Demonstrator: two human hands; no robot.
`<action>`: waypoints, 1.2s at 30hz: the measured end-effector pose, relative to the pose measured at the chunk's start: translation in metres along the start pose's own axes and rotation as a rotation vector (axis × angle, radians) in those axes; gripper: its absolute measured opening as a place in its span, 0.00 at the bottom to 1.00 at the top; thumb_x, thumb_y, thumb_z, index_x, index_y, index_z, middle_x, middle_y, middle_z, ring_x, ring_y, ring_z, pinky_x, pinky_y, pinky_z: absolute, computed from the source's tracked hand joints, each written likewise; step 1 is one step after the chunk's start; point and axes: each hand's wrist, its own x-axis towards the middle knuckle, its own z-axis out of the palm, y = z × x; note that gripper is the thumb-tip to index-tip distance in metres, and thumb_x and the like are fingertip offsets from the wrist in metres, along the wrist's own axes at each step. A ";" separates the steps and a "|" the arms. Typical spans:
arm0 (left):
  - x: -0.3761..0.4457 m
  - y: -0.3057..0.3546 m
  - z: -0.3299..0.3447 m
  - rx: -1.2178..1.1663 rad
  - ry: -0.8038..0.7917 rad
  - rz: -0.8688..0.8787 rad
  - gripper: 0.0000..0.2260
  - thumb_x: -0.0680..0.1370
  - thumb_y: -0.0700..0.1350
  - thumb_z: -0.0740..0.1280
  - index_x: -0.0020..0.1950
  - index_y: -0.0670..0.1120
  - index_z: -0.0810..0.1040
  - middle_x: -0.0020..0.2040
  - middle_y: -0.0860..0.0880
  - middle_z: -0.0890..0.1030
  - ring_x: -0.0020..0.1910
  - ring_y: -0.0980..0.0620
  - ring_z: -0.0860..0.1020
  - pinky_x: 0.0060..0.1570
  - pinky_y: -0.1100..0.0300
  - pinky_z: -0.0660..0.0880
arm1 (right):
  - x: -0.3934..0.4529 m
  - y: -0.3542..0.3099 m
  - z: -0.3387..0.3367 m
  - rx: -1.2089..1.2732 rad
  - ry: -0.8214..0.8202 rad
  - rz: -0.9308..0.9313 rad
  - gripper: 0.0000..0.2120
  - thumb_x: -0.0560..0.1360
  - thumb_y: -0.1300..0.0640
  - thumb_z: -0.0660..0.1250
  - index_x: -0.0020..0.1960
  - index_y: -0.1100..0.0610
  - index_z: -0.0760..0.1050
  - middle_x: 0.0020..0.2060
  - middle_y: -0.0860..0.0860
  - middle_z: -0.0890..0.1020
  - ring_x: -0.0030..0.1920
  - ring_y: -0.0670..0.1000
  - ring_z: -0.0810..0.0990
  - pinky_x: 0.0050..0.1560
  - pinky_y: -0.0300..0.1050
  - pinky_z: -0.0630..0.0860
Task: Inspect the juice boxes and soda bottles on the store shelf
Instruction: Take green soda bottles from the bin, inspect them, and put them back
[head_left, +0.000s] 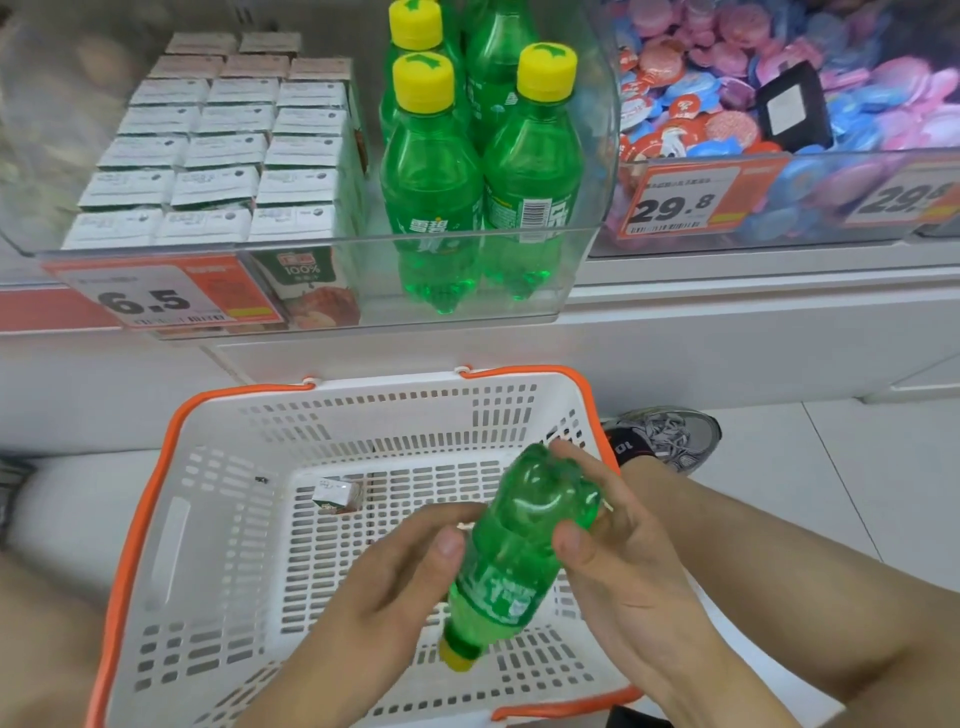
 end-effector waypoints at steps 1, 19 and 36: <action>-0.001 -0.001 0.005 0.010 -0.028 0.003 0.25 0.67 0.75 0.63 0.59 0.66 0.78 0.56 0.58 0.84 0.56 0.59 0.82 0.51 0.68 0.77 | 0.000 0.002 0.000 -0.041 -0.006 -0.010 0.44 0.45 0.54 0.89 0.60 0.58 0.81 0.54 0.63 0.84 0.52 0.60 0.85 0.48 0.47 0.82; -0.001 0.004 0.021 0.122 0.153 0.380 0.27 0.67 0.59 0.77 0.65 0.63 0.75 0.63 0.57 0.81 0.64 0.55 0.78 0.63 0.61 0.73 | -0.009 -0.022 -0.007 -0.604 -0.246 -0.226 0.36 0.59 0.56 0.83 0.66 0.52 0.79 0.63 0.55 0.80 0.67 0.58 0.77 0.69 0.55 0.72; -0.001 0.016 0.023 -0.210 0.294 0.270 0.32 0.51 0.57 0.85 0.53 0.53 0.83 0.50 0.42 0.86 0.47 0.43 0.86 0.42 0.57 0.82 | -0.009 -0.023 -0.003 -0.813 -0.079 -0.249 0.28 0.55 0.35 0.81 0.54 0.39 0.81 0.54 0.40 0.85 0.59 0.43 0.82 0.63 0.37 0.75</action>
